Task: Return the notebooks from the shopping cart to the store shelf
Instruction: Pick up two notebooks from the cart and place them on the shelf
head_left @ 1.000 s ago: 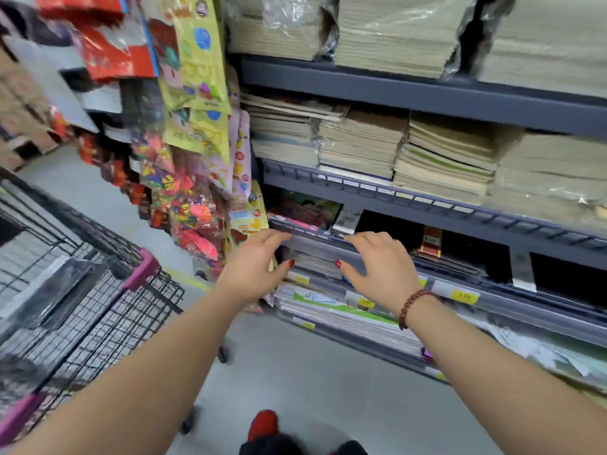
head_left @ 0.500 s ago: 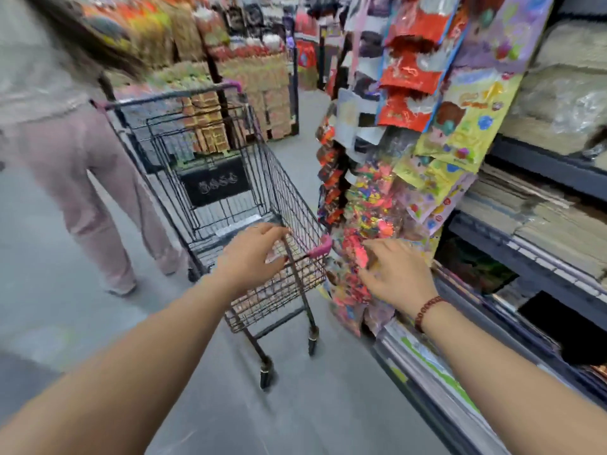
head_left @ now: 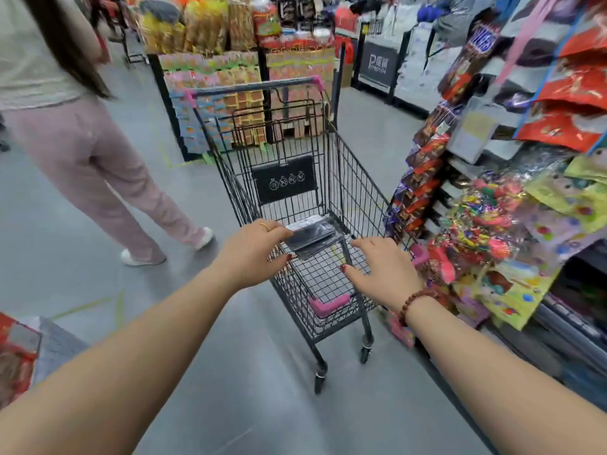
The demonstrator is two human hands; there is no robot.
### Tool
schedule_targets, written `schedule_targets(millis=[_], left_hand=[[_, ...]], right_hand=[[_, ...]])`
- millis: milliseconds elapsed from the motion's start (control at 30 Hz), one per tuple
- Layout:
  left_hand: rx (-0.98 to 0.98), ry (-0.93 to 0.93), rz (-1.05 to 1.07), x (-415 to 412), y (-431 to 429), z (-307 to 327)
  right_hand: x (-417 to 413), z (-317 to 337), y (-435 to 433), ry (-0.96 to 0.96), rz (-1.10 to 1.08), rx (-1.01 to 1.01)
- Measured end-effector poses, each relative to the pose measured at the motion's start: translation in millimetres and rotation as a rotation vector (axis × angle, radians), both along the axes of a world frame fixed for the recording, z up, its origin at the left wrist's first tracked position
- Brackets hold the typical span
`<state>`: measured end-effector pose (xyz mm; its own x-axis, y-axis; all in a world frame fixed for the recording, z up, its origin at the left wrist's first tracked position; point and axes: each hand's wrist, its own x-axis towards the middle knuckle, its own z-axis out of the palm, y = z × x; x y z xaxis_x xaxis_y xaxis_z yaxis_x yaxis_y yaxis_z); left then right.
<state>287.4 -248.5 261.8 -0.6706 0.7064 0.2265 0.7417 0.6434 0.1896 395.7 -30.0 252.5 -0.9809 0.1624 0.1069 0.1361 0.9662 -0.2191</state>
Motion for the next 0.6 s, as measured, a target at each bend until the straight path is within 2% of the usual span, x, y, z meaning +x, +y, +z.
schedule_targets(millis=[300,600], left_hand=[[0.052,-0.062,-0.005,-79,-26,-22],[-0.015,-0.046,-0.053,-206,12,-32]], right_hand=[[-83,-18,-32,-0.091,0.028,0.040],[-193,-67,13,-0.139,-0.065,-0.050]])
